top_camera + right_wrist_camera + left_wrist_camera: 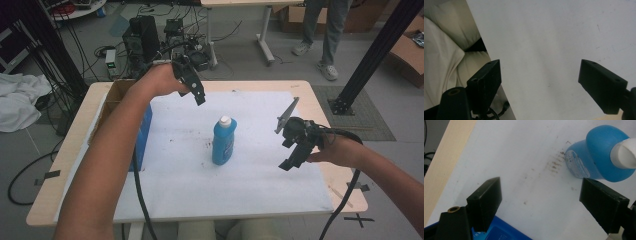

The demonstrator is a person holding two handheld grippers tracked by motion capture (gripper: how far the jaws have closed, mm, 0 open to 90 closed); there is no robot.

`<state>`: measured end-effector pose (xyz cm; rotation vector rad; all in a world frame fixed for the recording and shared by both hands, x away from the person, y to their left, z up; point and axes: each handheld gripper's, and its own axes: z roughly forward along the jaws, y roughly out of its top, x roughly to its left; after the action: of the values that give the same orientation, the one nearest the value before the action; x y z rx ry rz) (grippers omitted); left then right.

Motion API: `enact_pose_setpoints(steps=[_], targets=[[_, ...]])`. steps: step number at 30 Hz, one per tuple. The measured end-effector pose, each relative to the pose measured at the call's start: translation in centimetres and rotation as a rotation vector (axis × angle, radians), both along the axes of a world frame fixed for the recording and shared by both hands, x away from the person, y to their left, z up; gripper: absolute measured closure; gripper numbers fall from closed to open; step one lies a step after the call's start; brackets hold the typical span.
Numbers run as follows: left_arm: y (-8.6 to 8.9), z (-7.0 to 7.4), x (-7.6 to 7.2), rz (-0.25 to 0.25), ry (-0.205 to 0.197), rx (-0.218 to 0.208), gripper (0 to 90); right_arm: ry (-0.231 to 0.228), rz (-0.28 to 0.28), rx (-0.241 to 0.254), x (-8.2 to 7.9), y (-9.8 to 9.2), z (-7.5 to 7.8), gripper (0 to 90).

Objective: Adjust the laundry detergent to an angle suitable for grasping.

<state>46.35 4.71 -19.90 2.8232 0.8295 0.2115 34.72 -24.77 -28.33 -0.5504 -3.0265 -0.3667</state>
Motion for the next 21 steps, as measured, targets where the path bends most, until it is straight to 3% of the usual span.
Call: enact_pose_setpoints(steps=[21], targets=[[0.62, 0.86, -0.48, 0.072, -0.014, -0.011, 18.5, -0.009, 0.010, 0.000, -0.28, 0.14, 0.20, 18.3]])
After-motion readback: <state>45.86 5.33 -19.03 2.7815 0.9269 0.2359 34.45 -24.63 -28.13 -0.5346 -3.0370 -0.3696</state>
